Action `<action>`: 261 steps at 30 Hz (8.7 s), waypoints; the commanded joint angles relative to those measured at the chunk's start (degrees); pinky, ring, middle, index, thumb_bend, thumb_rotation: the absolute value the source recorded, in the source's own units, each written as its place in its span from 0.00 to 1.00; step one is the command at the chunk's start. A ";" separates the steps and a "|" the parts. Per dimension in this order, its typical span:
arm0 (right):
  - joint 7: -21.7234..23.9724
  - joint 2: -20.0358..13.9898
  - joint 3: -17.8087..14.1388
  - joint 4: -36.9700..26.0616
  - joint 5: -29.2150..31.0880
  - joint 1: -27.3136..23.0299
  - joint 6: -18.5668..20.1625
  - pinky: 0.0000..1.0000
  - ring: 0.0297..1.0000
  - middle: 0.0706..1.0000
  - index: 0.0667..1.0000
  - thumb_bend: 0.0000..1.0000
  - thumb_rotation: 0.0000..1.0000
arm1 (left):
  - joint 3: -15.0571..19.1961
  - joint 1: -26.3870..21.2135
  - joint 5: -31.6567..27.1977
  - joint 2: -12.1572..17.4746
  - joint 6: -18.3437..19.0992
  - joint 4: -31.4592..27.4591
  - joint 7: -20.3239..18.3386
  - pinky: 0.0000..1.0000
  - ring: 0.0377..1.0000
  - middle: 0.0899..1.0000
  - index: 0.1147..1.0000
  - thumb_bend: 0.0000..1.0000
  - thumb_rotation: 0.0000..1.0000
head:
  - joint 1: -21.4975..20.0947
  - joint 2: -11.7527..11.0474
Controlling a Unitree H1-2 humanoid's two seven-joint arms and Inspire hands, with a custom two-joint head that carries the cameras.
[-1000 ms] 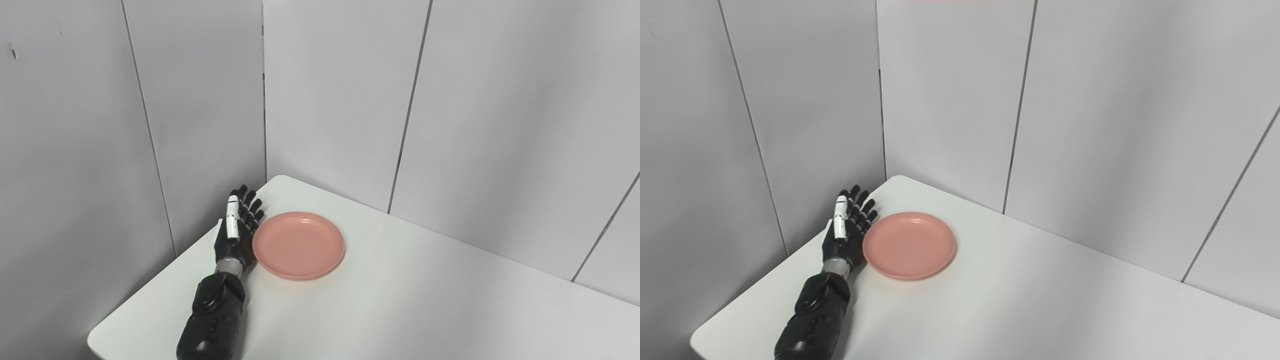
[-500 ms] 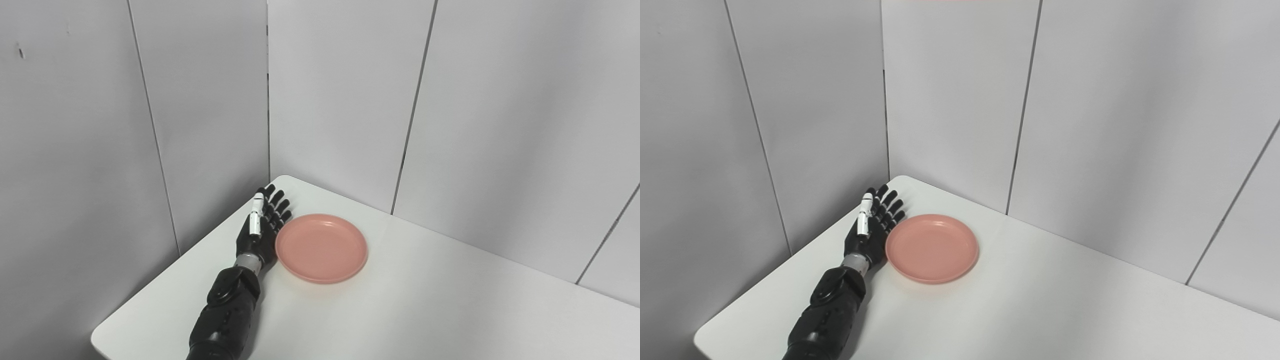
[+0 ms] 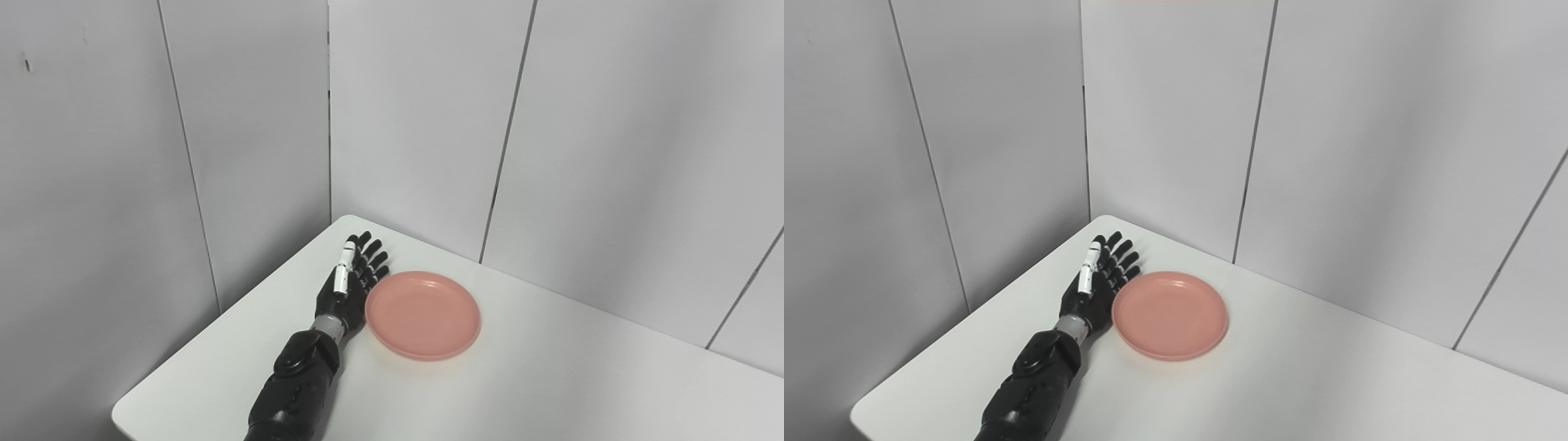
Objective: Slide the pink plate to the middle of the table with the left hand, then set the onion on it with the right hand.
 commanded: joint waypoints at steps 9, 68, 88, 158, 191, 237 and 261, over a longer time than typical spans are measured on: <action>0.04 1.10 0.77 0.56 -0.69 1.19 -2.21 1.00 1.00 1.00 0.99 0.62 0.97 | -3.72 1.07 2.15 -2.40 5.45 0.28 -1.04 0.94 0.94 0.95 0.93 0.43 1.00 | -3.76 0.93; -3.07 6.78 6.30 -6.14 -9.85 2.84 0.58 1.00 0.96 0.97 0.98 0.19 1.00 | -13.13 5.90 5.59 -15.56 20.39 -20.58 1.35 0.96 0.97 0.98 0.97 0.45 1.00 | -35.91 14.64; -4.40 9.25 7.93 -7.75 -11.65 2.18 3.09 1.00 0.95 0.97 0.99 0.30 1.00 | -17.77 9.55 6.69 -18.33 23.63 -27.33 1.00 0.93 0.95 0.96 0.95 0.44 1.00 | -41.11 18.17; 9.60 -24.83 -4.35 -13.52 -46.62 -11.95 23.69 0.75 0.86 0.91 0.92 1.00 0.33 | -17.40 13.08 8.97 -17.36 13.99 -21.08 -5.71 0.96 0.96 0.97 0.96 0.46 1.00 | -58.08 14.89; 16.16 -26.37 -1.18 -0.77 -44.51 -13.37 25.14 0.80 0.89 0.92 0.93 1.00 0.45 | -17.96 13.60 9.56 -17.16 13.97 -21.20 -5.91 0.95 0.95 0.97 0.96 0.46 1.00 | -57.58 14.56; 26.09 -27.02 -0.90 2.48 -50.18 -17.46 25.19 0.56 0.60 0.65 0.65 0.86 0.14 | -17.90 13.98 9.08 -17.54 15.02 -22.38 -5.34 0.96 0.96 0.97 0.96 0.46 1.00 | -56.97 15.32; 19.08 -29.47 2.88 -0.42 -44.72 -15.88 24.93 0.40 0.46 0.49 0.45 0.52 0.13 | -17.75 14.05 9.02 -17.83 15.46 -22.65 -4.94 0.96 0.96 0.97 0.96 0.45 1.00 | -55.87 15.21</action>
